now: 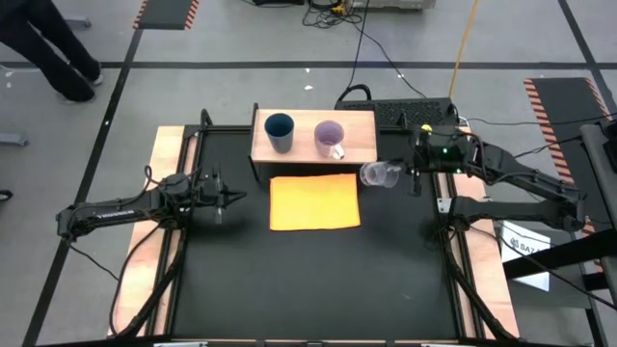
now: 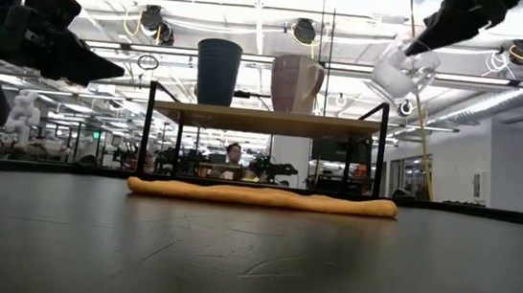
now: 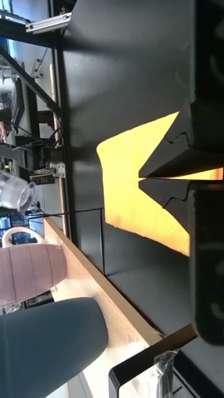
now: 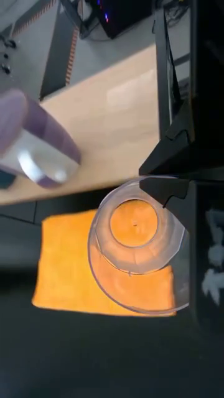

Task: Stack small to large cups/mugs on shelf
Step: Put the transparent mug on the shelf

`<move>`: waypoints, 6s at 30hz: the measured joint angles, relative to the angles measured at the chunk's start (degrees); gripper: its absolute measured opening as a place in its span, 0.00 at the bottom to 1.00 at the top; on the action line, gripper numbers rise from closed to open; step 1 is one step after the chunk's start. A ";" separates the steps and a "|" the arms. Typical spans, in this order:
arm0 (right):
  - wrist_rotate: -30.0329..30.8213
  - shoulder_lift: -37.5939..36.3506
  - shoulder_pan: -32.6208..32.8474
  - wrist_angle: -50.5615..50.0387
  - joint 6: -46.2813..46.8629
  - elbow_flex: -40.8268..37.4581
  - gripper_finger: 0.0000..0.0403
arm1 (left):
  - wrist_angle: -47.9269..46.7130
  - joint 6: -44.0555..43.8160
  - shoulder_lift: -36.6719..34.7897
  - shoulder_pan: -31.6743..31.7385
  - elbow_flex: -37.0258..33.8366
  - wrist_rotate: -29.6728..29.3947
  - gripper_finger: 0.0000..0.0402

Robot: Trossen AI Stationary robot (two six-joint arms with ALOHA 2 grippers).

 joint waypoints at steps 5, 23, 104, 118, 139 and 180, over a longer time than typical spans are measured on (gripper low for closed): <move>-0.06 3.78 -2.51 -0.46 -1.05 4.55 0.00 | -0.27 0.18 0.00 0.01 0.00 0.00 0.04; -3.19 19.99 -10.12 -6.85 -6.85 24.60 0.00 | -0.89 0.43 0.00 0.01 0.00 0.00 0.04; -10.50 59.48 -17.95 -38.85 -28.09 62.63 0.00 | -1.57 2.15 -0.01 0.02 0.00 -0.59 0.04; -10.44 59.86 -17.62 -38.86 -28.05 62.60 0.00 | -2.04 2.21 0.00 0.02 0.00 -0.57 0.04; -6.52 63.38 -15.06 -39.77 -28.00 62.87 0.00 | -2.04 2.21 -0.02 0.02 0.00 -0.50 0.04; -2.47 60.88 -15.02 -38.03 -26.51 65.07 0.00 | -3.33 1.43 0.00 0.02 0.00 -0.44 0.04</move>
